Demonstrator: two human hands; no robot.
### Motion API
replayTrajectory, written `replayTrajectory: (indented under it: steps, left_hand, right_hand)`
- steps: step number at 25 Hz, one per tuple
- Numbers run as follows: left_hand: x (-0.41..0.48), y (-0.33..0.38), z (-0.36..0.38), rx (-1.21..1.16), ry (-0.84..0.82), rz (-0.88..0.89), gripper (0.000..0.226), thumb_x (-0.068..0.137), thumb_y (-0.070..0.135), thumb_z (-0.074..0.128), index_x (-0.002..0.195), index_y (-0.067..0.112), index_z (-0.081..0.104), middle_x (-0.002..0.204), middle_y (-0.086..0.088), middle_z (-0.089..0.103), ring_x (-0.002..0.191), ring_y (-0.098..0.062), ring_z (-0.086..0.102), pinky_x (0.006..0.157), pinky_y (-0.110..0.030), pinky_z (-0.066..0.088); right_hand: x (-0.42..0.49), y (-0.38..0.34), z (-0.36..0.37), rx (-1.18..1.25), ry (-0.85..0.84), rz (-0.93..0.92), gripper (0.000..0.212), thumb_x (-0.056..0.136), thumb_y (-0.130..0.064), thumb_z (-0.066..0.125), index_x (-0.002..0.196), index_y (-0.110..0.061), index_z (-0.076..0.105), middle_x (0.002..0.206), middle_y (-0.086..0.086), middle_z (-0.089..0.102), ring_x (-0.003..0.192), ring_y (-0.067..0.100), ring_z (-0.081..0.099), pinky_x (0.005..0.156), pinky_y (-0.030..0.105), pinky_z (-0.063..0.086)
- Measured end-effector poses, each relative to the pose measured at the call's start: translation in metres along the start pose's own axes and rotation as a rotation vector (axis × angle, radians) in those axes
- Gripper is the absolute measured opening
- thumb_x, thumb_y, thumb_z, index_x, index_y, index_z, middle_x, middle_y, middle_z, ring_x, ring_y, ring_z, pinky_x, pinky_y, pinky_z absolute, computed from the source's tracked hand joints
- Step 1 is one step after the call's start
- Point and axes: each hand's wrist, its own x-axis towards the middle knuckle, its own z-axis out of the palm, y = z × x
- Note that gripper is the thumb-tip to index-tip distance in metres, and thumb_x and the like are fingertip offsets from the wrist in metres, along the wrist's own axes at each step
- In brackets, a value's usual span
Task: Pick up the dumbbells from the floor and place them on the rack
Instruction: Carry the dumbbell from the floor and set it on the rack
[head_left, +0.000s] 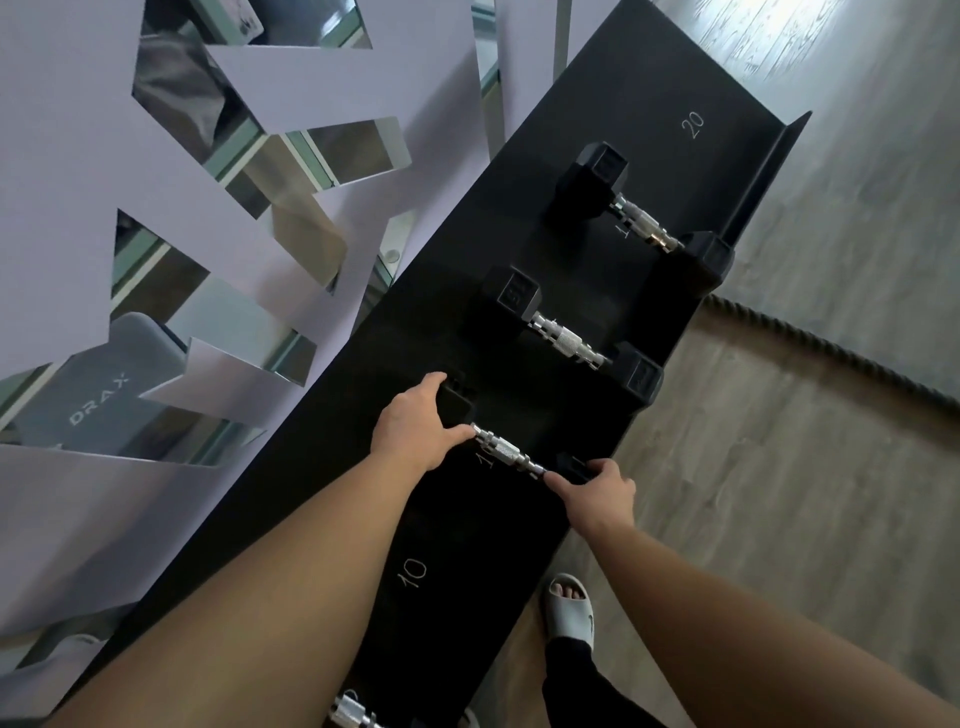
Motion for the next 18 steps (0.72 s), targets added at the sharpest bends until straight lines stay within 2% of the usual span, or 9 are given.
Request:
replayTrajectory:
  steps: [4,7,10,13,18]
  left_hand:
    - [0.002,-0.003,-0.001,-0.02,-0.053,-0.01,0.093,0.077,0.057,0.082,0.153,0.036,0.034,0.132,-0.007,0.063,0.115,-0.027,0.063,0.083,-0.037,0.051]
    - [0.005,-0.002,-0.005,-0.023,-0.052,-0.011,0.089,0.076,0.053,0.085,0.15,0.035,0.037,0.125,-0.006,0.064,0.1,-0.02,0.06,0.078,-0.034,0.052]
    - [0.003,0.001,-0.006,0.007,-0.036,0.004,0.085,0.077,0.049,0.086,0.147,0.033,0.041,0.115,-0.004,0.064,0.091,-0.018,0.059,0.075,-0.034,0.056]
    - [0.002,0.001,-0.007,0.014,-0.034,0.004,0.084,0.077,0.046,0.086,0.147,0.032,0.042,0.107,-0.001,0.061,0.088,-0.017,0.059,0.072,-0.032,0.055]
    - [0.002,0.002,-0.009,0.022,-0.06,0.005,0.084,0.077,0.045,0.087,0.147,0.034,0.042,0.119,-0.006,0.065,0.089,-0.016,0.057,0.074,-0.031,0.054]
  right_hand:
    - [0.005,0.008,-0.002,0.018,-0.025,-0.048,0.082,0.074,-0.053,0.085,0.139,-0.017,0.051,0.137,0.011,0.046,0.078,0.009,0.049,0.072,0.024,0.045]
    - [0.006,0.009,-0.002,0.036,-0.025,-0.064,0.082,0.074,-0.053,0.085,0.14,-0.018,0.05,0.137,0.011,0.046,0.071,0.003,0.046,0.063,0.018,0.042]
    - [0.012,0.005,-0.008,-0.01,-0.094,-0.016,0.085,0.074,-0.051,0.086,0.141,-0.016,0.047,0.139,0.013,0.046,0.076,0.01,0.053,0.073,0.027,0.051]
    - [0.015,0.005,-0.009,-0.039,-0.119,0.0,0.085,0.075,-0.049,0.086,0.142,-0.016,0.046,0.139,0.015,0.048,0.078,0.014,0.054,0.075,0.03,0.051]
    - [0.013,0.015,0.0,0.01,-0.129,0.019,0.087,0.073,-0.05,0.087,0.141,-0.017,0.045,0.138,0.014,0.051,0.097,0.023,0.06,0.086,0.035,0.056]
